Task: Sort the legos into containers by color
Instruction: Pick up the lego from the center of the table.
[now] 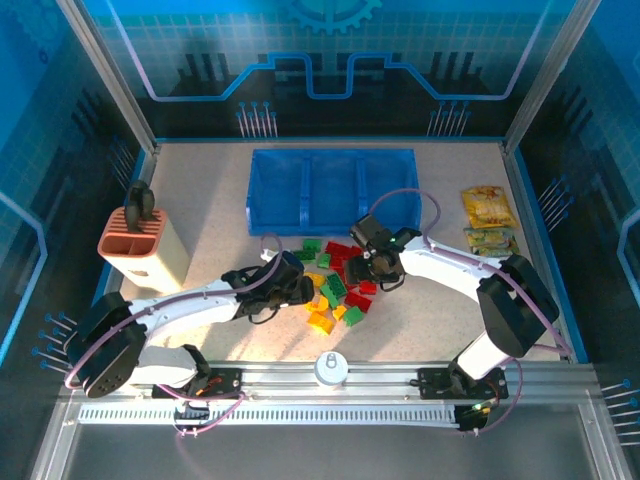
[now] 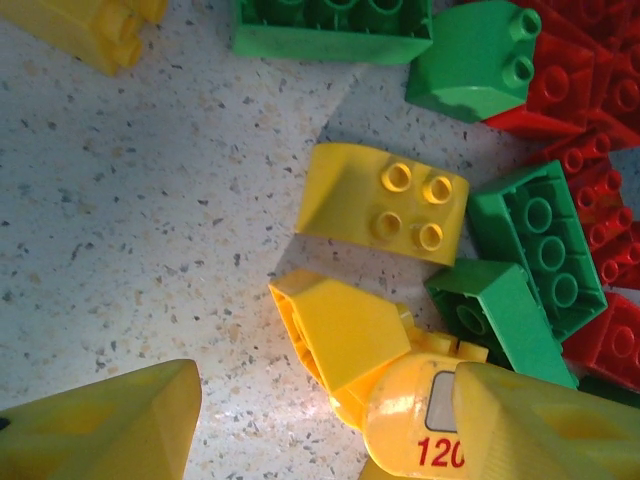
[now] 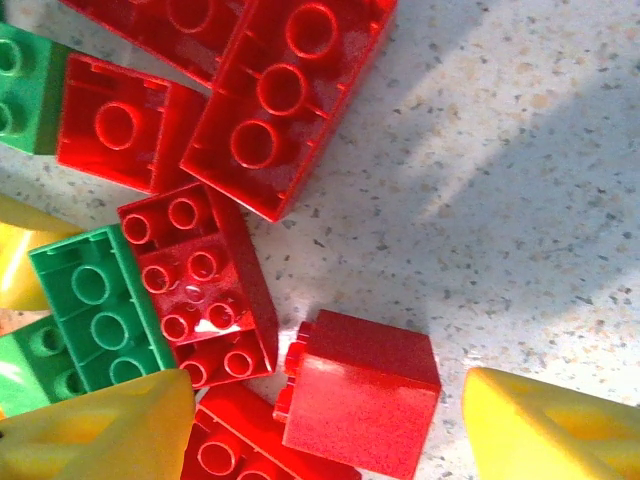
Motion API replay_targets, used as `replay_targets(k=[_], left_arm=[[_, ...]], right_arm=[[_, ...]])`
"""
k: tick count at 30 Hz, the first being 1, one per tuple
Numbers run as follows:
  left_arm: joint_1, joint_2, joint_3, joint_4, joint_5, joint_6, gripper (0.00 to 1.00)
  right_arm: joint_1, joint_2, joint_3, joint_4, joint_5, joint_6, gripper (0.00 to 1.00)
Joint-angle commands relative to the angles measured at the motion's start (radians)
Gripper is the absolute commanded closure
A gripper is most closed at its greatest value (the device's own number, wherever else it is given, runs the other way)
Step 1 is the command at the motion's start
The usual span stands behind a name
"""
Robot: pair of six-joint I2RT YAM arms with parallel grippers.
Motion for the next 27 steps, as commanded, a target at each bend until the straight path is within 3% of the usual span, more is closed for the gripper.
replay_targets(k=[1,11,20,27], left_arm=[[0.015,-0.006,0.018,0.015,0.029,0.034,0.32],[0.032,-0.04,-0.009,0.032,0.042,0.037,0.32],[0.049,-0.098,-0.042,0.019,0.024,0.033,0.32],[0.071,-0.133,-0.067,0.013,0.012,0.03,0.32]], right_arm=[[0.0,0.004,-0.002,-0.034,0.04,0.024,0.28],[0.006,0.041,-0.049,0.037,-0.002,0.048,0.33],[0.025,0.085,-0.033,0.018,0.028,0.071,0.48],[0.035,0.02,-0.015,-0.037,0.087,0.087,0.6]])
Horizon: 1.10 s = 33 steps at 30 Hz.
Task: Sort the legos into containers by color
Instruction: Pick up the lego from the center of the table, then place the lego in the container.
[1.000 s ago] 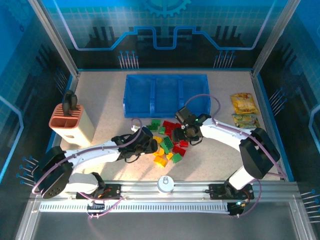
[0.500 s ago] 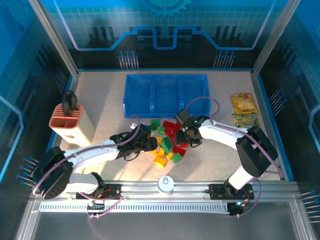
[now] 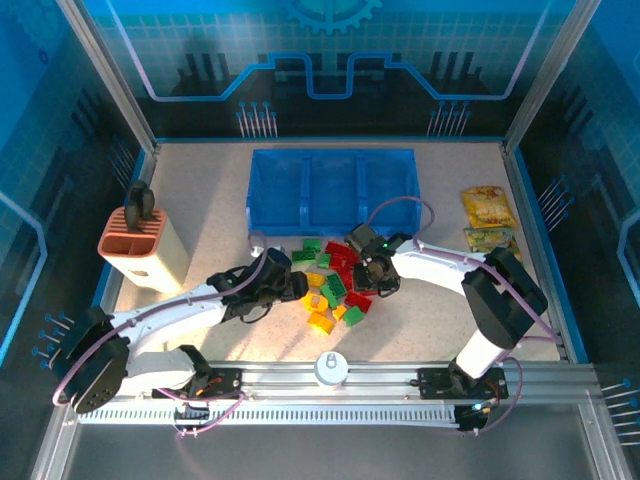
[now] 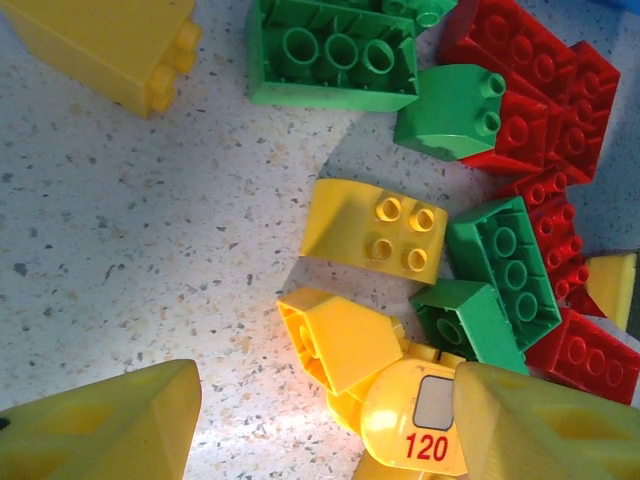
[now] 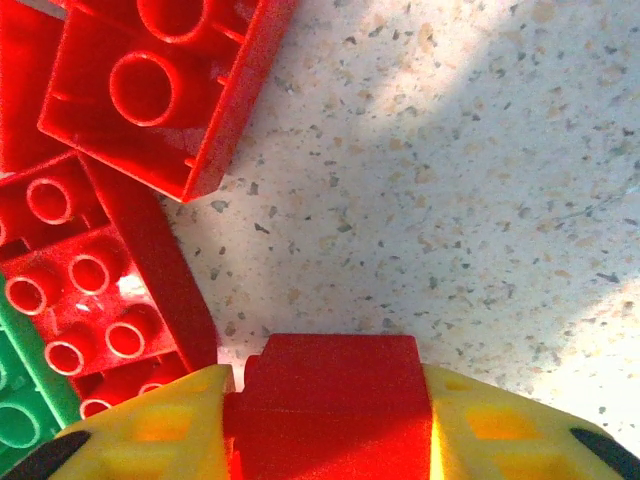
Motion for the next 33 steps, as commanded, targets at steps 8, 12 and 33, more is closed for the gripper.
replay_targets(k=[8,12,33], left_arm=[[0.022,-0.027,-0.018,-0.008,-0.012,0.018,0.32],[0.022,-0.033,-0.019,0.002,0.013,0.033,0.33],[-0.007,-0.291,-0.097,-0.105,-0.01,0.019,0.35]], right_arm=[[-0.067,-0.139,0.154,-0.176,0.125,-0.084,0.61],[-0.194,-0.126,0.264,-0.184,0.077,-0.173,0.61],[-0.453,0.325,0.746,-0.217,-0.035,-0.286,0.62]])
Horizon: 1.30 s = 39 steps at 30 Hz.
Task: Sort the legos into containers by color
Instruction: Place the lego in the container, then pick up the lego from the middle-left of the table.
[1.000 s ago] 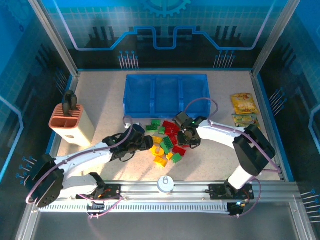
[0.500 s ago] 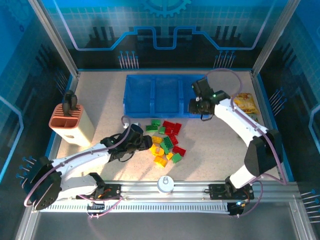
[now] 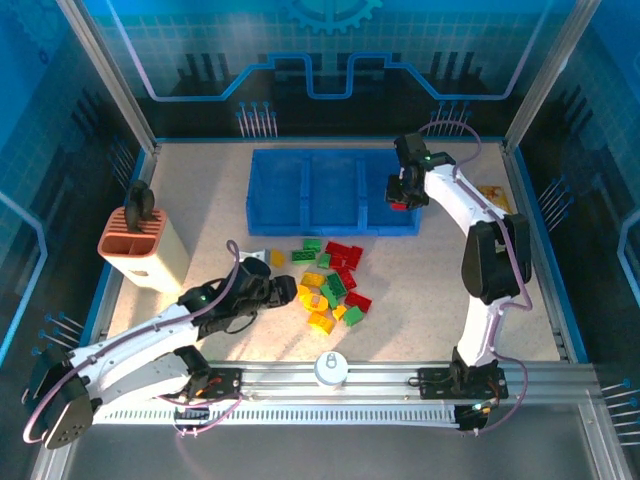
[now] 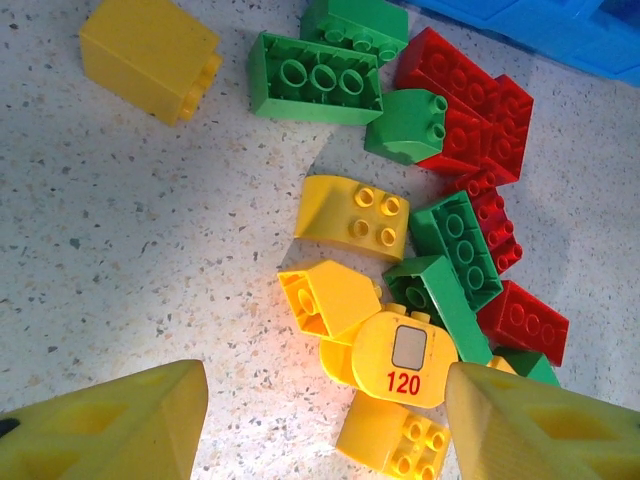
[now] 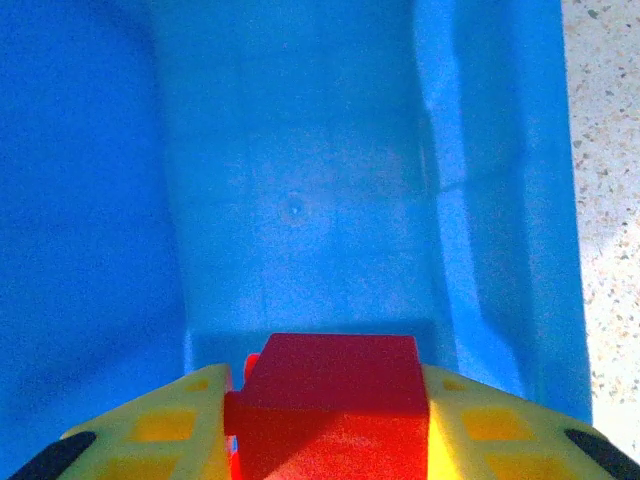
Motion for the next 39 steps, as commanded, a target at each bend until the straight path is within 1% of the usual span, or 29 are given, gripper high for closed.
replay_targets(k=[1,3,12,16,18,19,22,24,27,31,35,39], left_arm=[[-0.004,-0.026,-0.007,-0.058,-0.012,0.016,0.35],[-0.006,-0.034,-0.006,-0.065,-0.014,0.015,0.35],[-0.025,-0.059,0.003,-0.081,-0.015,0.018,0.35],[-0.049,-0.058,0.033,-0.098,-0.03,0.036,0.35],[-0.065,-0.057,0.048,-0.114,-0.042,0.045,0.35],[-0.073,-0.057,0.053,-0.118,-0.051,0.048,0.35],[-0.091,-0.046,0.063,-0.117,-0.054,0.056,0.35],[-0.103,-0.027,0.075,-0.116,-0.056,0.063,0.35],[-0.125,0.012,0.105,-0.12,-0.063,0.081,0.35],[-0.167,0.073,0.151,-0.125,-0.074,0.114,0.35],[-0.207,0.146,0.197,-0.119,-0.07,0.138,0.35],[-0.222,0.21,0.24,-0.096,-0.049,0.149,0.37]], right_arm=[[-0.003,0.048,0.087,-0.04,-0.024,-0.025,0.62],[0.0,0.074,0.119,-0.058,-0.013,-0.031,0.62],[-0.001,0.118,0.152,-0.069,0.012,-0.037,0.6],[0.003,0.12,0.159,-0.074,0.013,-0.053,0.56],[0.003,0.118,0.16,-0.076,0.016,-0.057,0.51],[0.002,0.116,0.162,-0.078,0.017,-0.058,0.47],[0.005,0.098,0.162,-0.081,0.018,-0.062,0.27],[0.007,0.076,0.16,-0.084,0.022,-0.064,0.23],[0.019,0.027,0.152,-0.091,0.029,-0.066,0.23],[0.057,-0.076,0.101,-0.074,0.035,-0.072,0.23],[0.101,-0.185,0.007,-0.038,0.033,-0.078,0.23],[0.125,-0.28,-0.107,0.002,0.007,-0.068,0.24]])
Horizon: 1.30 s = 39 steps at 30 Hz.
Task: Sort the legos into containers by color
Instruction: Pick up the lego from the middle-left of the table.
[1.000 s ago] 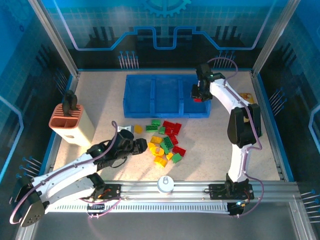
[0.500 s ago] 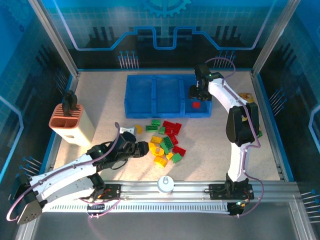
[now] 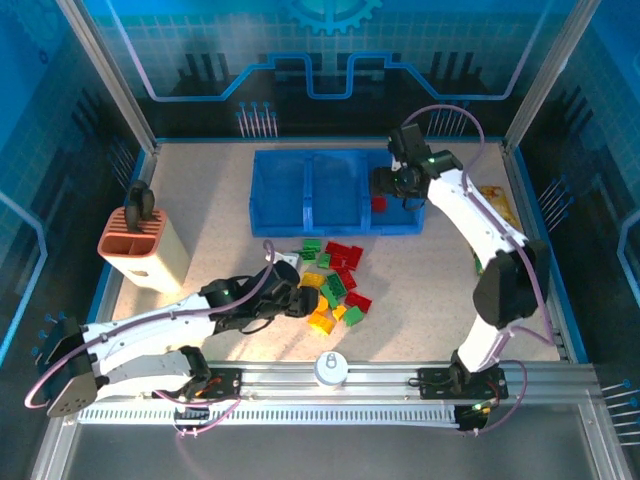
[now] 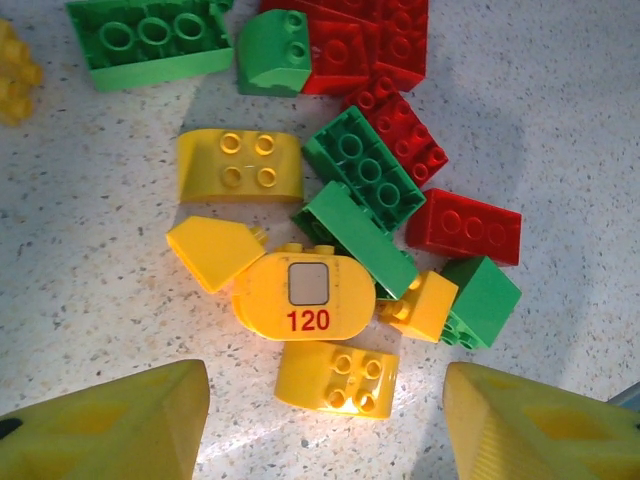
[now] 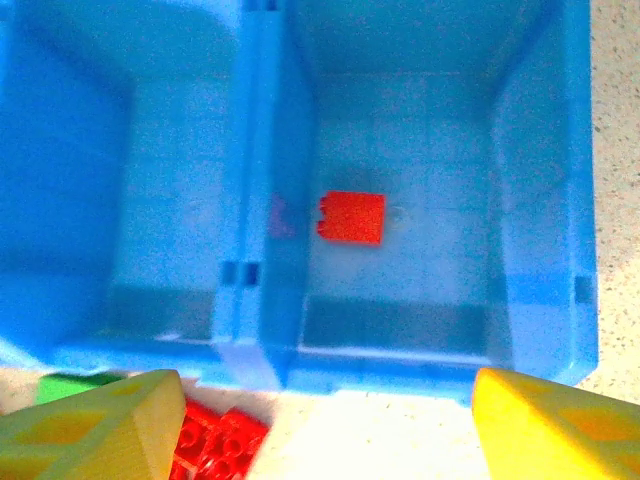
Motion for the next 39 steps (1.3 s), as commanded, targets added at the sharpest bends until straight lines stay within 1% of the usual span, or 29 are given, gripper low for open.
replay_targets(k=[1,9,12,16,19,23,26,27,29,33,39], left_arm=[[-0.009,0.051,0.06,0.011,0.016,0.043,0.38],[-0.011,0.221,0.193,-0.03,0.092,0.077,0.39],[-0.02,0.256,0.203,-0.059,0.118,0.073,0.4],[-0.062,0.266,0.167,-0.085,0.11,0.056,0.4],[-0.095,0.268,0.125,-0.082,0.102,0.037,0.33],[-0.111,0.293,0.096,-0.072,0.093,0.022,0.28],[-0.117,0.323,0.095,-0.076,0.086,0.039,0.24],[-0.118,0.333,0.095,-0.077,0.086,0.048,0.23],[-0.118,0.353,0.099,-0.084,0.086,0.07,0.21],[-0.118,0.394,0.111,-0.084,0.092,0.108,0.18],[-0.119,0.483,0.143,-0.099,0.082,0.136,0.17]], right_arm=[[0.012,-0.066,-0.103,0.033,-0.027,-0.006,0.24],[0.016,-0.253,-0.352,0.111,-0.055,0.02,0.24],[0.016,-0.314,-0.422,0.116,-0.045,0.024,0.24],[0.015,-0.372,-0.509,0.135,-0.055,0.029,0.24],[0.015,-0.39,-0.558,0.147,-0.061,0.037,0.22],[0.016,-0.406,-0.606,0.171,-0.08,0.053,0.18],[0.016,-0.418,-0.631,0.182,-0.09,0.064,0.14],[0.016,-0.424,-0.64,0.187,-0.091,0.066,0.11],[0.017,-0.441,-0.658,0.194,-0.086,0.069,0.1],[0.016,-0.471,-0.688,0.196,-0.071,0.071,0.09],[0.015,-0.494,-0.713,0.193,-0.066,0.08,0.08]])
